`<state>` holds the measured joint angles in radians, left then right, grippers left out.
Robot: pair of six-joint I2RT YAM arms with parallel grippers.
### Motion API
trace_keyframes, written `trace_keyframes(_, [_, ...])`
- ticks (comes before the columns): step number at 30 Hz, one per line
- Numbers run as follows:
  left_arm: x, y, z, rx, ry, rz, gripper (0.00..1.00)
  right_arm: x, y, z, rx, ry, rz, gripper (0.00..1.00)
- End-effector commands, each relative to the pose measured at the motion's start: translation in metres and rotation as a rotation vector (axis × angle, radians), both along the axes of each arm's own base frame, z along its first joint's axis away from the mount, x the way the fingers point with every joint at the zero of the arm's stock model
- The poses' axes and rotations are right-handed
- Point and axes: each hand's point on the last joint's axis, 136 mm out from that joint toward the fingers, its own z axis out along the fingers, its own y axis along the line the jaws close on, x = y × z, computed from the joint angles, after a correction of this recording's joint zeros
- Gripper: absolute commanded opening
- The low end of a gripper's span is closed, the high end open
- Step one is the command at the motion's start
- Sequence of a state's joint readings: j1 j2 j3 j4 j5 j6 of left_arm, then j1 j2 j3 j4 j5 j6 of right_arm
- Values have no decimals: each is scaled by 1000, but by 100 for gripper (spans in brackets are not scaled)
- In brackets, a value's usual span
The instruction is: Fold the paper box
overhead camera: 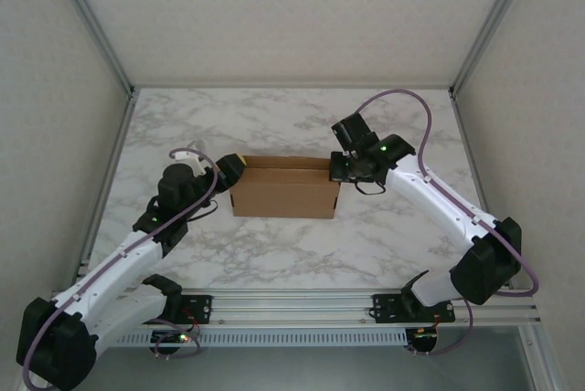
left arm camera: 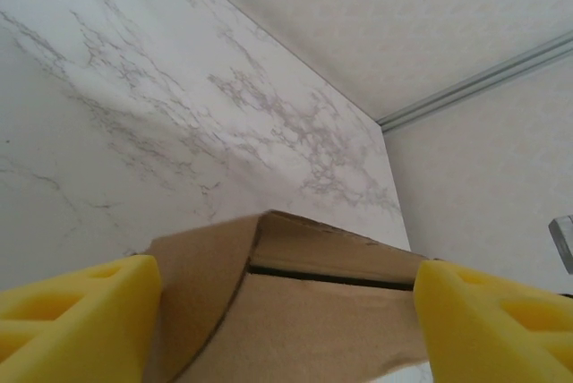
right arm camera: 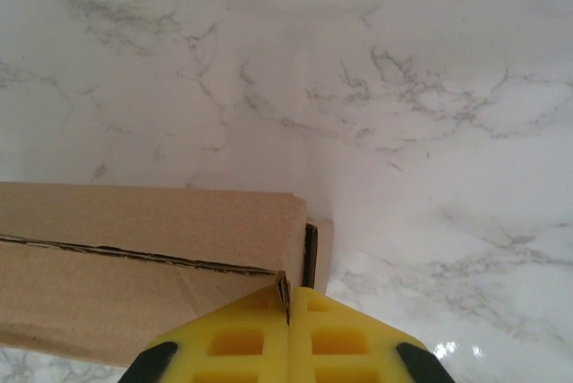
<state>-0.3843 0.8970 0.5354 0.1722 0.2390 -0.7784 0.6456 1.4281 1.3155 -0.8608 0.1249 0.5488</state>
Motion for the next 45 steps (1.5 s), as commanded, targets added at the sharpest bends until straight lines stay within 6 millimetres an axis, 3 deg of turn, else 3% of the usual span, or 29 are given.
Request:
trace_keyframes(1, [-5,2,32,76,-77,-16,80,-9,-9,-11,-41,11,21,0])
trace_keyframes(7, [-23,8,82,315,-188,-95,87,-10,-9,2,-28,-33,53,0])
trace_keyframes(9, [-28,13,89,411,-213,-114,88,-11,-10,1,-33,-34,59,0])
trace_keyframes(11, [-27,23,87,529,-207,-90,86,-12,-10,-1,-35,-31,70,0])
trace_keyframes(16, [-21,41,47,808,-177,-102,75,-15,-10,-3,-43,-27,99,0])
trace_keyframes(22, [-17,23,26,747,-127,-182,71,-15,-12,-3,-64,-34,117,0])
trace_keyframes(32, [4,10,1,692,-17,-230,47,-16,-14,-4,-73,-36,128,0])
trace_keyframes(36, [3,1,-1,637,5,-268,36,-17,-15,-3,-79,-37,130,0])
trace_keyframes(45, [0,-5,-8,552,34,-268,27,-17,-13,-6,-71,-30,134,0])
